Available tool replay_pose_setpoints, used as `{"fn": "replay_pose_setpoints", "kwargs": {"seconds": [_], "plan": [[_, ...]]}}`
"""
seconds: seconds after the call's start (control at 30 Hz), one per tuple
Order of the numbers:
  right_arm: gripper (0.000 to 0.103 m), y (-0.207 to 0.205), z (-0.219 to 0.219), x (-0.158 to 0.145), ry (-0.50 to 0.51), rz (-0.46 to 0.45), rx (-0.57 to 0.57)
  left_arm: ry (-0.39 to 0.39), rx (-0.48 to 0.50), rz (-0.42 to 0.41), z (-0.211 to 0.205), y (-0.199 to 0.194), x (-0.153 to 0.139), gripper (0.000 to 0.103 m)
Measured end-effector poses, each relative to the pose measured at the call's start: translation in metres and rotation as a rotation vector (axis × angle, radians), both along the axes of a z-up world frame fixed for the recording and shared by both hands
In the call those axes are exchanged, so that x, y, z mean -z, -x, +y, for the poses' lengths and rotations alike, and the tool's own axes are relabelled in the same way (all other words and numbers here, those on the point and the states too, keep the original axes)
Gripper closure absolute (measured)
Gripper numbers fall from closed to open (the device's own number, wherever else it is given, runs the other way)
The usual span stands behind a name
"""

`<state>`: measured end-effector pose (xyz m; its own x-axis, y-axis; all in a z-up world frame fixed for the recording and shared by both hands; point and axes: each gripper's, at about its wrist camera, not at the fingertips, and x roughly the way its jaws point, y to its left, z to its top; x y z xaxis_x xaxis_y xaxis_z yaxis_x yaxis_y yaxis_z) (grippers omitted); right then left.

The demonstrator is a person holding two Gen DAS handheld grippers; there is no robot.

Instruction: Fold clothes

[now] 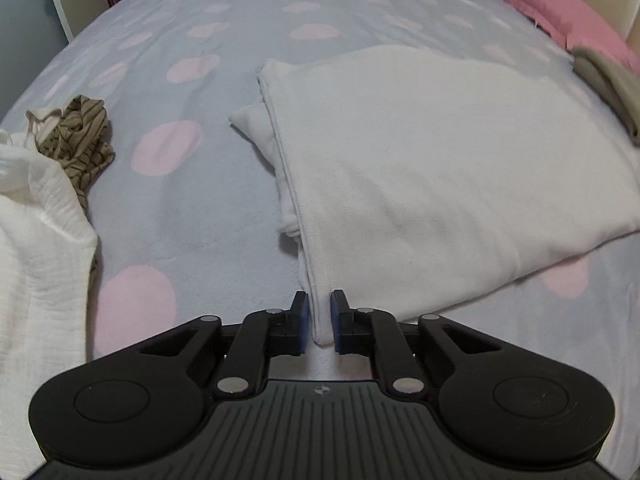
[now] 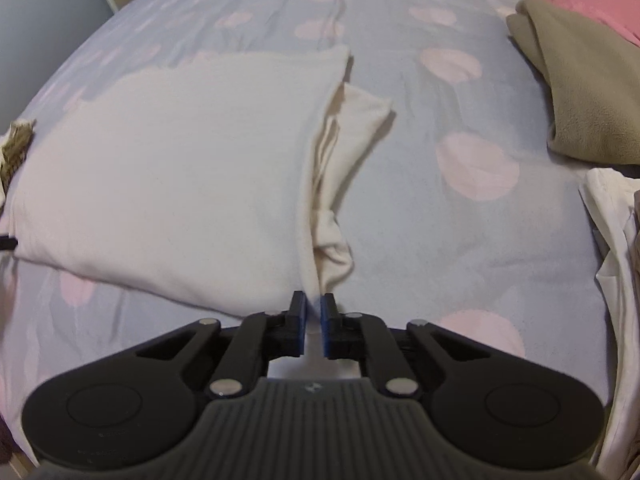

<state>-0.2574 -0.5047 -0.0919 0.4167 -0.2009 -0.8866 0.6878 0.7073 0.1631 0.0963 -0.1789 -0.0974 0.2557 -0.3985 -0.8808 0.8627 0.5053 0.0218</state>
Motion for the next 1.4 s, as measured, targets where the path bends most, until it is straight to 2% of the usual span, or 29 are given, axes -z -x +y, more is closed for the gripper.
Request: {"fn": "replay_pose_setpoints", "kwargs": {"seconds": [0.17,0.23,0.3,0.43,0.6,0.67,0.9,1.27,1.4], "plan": [[0.093,0.007,-0.004,-0.003,0.006,0.029,0.009,-0.022,0.014,-0.034,0.000,0.004,-0.003,0.093],[0.092,0.008,-0.002,-0.006,0.039,0.072,0.015,-0.032,0.014,-0.047,0.001,0.006,-0.006,0.083],[0.088,0.010,0.001,-0.006,0.098,0.136,0.009,-0.039,0.013,-0.064,0.001,0.007,-0.012,0.077],[0.087,0.013,0.004,-0.013,0.097,0.095,-0.007,-0.059,0.024,-0.127,0.002,0.014,-0.025,0.066],[0.069,0.000,0.024,-0.028,0.204,0.088,-0.109,-0.030,0.081,-0.223,0.004,0.028,-0.039,0.056],[0.067,-0.006,0.031,-0.033,0.242,0.078,-0.154,-0.019,0.134,-0.246,0.001,0.036,-0.040,0.055],[0.063,-0.021,0.056,-0.035,0.322,0.069,-0.311,-0.079,0.319,-0.355,-0.011,0.066,-0.019,0.055],[0.056,-0.038,0.089,-0.011,0.463,0.174,-0.545,-0.192,0.487,-0.512,-0.018,0.087,0.017,0.055],[0.055,-0.042,0.094,-0.001,0.535,0.228,-0.601,-0.232,0.600,-0.643,-0.018,0.104,0.029,0.055]]}}
